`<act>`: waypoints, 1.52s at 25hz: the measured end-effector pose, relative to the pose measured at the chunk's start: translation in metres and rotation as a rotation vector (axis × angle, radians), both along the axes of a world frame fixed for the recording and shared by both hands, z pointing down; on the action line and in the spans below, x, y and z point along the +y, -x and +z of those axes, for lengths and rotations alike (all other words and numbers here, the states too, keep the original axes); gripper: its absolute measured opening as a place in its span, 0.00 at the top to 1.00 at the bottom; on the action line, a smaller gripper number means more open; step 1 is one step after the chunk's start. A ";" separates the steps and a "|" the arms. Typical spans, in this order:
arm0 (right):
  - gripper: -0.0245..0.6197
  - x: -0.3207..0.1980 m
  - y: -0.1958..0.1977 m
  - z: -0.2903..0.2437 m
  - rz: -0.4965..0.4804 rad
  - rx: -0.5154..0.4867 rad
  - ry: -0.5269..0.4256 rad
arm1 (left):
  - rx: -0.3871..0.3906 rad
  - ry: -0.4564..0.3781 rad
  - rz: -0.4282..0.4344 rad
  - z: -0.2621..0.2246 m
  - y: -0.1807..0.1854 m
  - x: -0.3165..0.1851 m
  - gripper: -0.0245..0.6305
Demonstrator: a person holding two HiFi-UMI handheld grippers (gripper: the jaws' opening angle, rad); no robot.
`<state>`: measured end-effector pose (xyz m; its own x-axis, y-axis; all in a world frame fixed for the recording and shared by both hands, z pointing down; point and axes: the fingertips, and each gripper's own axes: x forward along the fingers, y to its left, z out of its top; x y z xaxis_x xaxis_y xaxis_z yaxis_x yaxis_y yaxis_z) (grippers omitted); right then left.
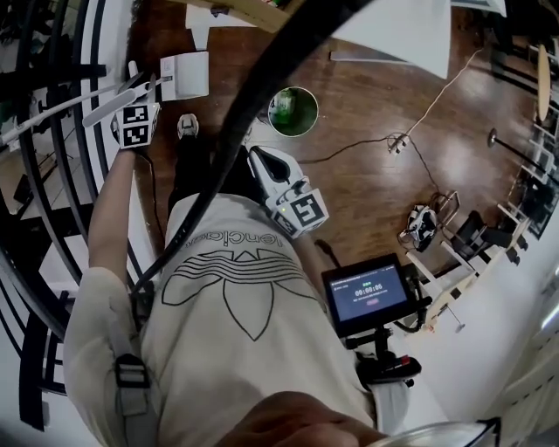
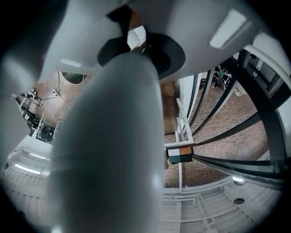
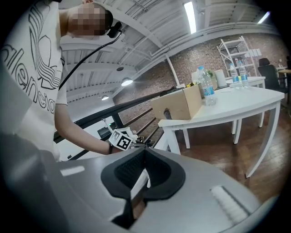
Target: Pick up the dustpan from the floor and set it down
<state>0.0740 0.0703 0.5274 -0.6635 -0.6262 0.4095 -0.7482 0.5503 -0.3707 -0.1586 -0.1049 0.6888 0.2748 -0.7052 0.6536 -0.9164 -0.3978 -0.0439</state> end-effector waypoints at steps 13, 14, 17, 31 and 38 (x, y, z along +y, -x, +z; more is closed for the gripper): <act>0.96 -0.018 0.010 -0.010 -0.027 -0.056 -0.101 | -0.177 -0.113 -0.191 -0.034 0.034 0.051 0.48; 0.96 -0.021 0.012 -0.012 -0.033 -0.063 -0.118 | -0.196 -0.134 -0.199 -0.040 0.036 0.064 0.51; 0.96 -0.033 0.014 -0.018 -0.035 -0.087 -0.155 | -0.105 -0.199 -0.114 -0.066 0.014 0.090 0.93; 0.96 -0.056 0.015 -0.019 -0.049 -0.075 -0.253 | 0.422 -0.239 0.273 -0.166 -0.151 0.085 0.93; 0.96 -0.064 -0.002 -0.014 -0.023 -0.054 -0.277 | 0.433 -0.226 0.339 -0.163 -0.182 0.095 0.93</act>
